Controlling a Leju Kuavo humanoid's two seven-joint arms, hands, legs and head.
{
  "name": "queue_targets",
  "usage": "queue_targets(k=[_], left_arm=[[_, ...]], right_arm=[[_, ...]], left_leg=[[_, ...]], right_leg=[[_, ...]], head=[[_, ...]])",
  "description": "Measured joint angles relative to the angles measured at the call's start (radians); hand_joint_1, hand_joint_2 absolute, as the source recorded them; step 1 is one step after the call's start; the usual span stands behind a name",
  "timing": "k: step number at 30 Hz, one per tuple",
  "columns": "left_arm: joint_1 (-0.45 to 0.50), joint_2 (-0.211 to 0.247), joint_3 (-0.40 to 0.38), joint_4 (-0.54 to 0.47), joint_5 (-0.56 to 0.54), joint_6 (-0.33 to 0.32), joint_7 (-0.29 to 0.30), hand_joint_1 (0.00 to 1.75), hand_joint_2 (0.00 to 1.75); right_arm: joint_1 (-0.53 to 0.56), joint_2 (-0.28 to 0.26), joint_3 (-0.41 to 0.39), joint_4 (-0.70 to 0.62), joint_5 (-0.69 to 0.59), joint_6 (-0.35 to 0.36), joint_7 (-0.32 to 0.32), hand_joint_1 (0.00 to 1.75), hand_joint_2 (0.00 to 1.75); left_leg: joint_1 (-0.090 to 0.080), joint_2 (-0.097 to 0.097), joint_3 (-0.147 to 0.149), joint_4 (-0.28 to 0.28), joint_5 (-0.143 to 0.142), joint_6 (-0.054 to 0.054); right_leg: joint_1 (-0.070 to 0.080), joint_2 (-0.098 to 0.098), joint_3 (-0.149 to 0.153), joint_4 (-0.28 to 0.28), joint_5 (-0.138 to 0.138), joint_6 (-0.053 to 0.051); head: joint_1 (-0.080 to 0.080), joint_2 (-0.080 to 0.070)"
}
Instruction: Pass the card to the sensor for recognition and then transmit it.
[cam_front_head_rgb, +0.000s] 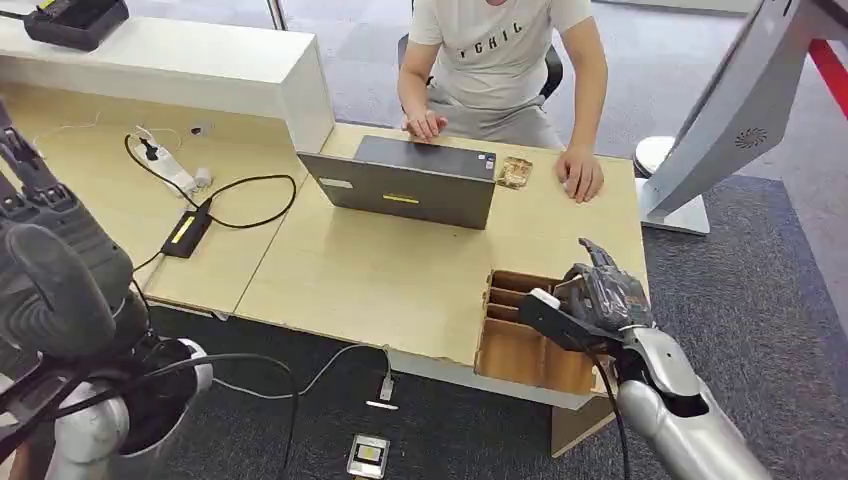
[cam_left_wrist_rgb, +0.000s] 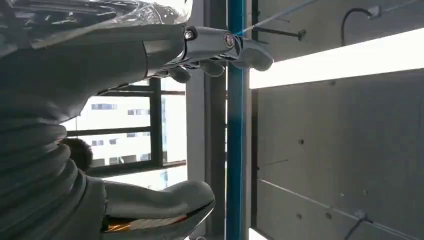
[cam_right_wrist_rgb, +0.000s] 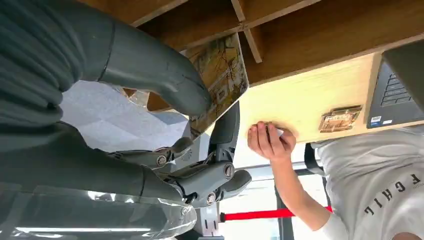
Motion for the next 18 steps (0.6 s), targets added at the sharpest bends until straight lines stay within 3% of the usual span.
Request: queue_targets(k=[5, 18], left_arm=[[-0.009, 0.005, -0.006, -0.002, -0.009, 0.035, 0.008, 0.0, 1.75], [-0.002, 0.007, -0.017, -0.009, -0.018, 0.039, 0.013, 0.0, 1.75]], right_arm=[[0.0, 0.0, 0.0, 0.0, 0.0, -0.028, 0.006, 1.75, 1.75], [-0.011, -0.017, -0.024, -0.03, 0.027, -0.154, 0.04, 1.75, 1.75]], left_leg=[[0.0, 0.0, 0.0, 0.0, 0.0, 0.0], [0.0, 0.0, 0.0, 0.0, 0.0, 0.0]], right_leg=[[0.0, 0.0, 0.0, 0.0, 0.0, 0.0], [0.0, 0.0, 0.0, 0.0, 0.0, 0.0]], head=[[0.0, 0.0], [0.0, 0.0]])
